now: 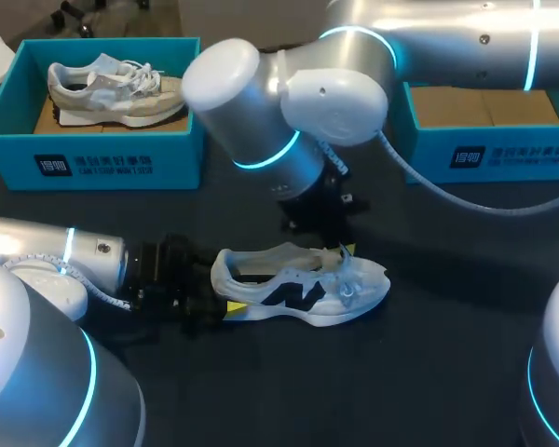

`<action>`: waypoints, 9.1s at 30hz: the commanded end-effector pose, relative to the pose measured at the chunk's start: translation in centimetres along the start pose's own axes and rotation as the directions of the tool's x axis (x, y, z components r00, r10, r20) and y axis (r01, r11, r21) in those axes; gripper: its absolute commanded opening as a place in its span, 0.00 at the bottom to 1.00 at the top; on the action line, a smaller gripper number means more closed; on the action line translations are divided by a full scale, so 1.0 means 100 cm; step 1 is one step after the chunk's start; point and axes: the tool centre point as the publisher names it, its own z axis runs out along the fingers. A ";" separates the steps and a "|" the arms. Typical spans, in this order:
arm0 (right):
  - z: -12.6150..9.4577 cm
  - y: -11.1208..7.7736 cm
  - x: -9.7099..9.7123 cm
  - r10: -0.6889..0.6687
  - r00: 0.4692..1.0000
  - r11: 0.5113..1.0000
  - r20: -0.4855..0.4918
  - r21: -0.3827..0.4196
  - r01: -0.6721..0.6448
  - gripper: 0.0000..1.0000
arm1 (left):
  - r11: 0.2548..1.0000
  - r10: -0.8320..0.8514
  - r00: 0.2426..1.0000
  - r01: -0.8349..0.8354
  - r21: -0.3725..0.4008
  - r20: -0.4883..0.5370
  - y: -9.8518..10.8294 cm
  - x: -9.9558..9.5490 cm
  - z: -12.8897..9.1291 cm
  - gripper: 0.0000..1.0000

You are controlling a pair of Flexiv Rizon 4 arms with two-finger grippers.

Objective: Take the shoe out of the shoebox, open the shoe tongue, remove and reinsert the insole, then place the shoe into the shoebox

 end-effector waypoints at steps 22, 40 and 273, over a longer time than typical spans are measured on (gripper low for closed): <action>0.015 -0.005 -0.010 0.266 0.964 0.964 -0.012 -0.009 -0.266 1.00 | 1.000 -0.001 1.000 0.001 -0.002 0.004 0.000 0.001 0.000 0.00; -0.063 0.015 0.009 -0.098 0.981 0.954 -0.168 -0.296 0.044 1.00 | 1.000 -0.001 1.000 0.001 -0.002 0.004 0.000 0.001 0.000 0.00; -0.064 -0.027 0.090 -0.997 -0.049 0.005 -0.059 -0.682 0.731 0.00 | 1.000 -0.001 1.000 0.001 -0.002 0.004 0.000 0.001 0.000 0.00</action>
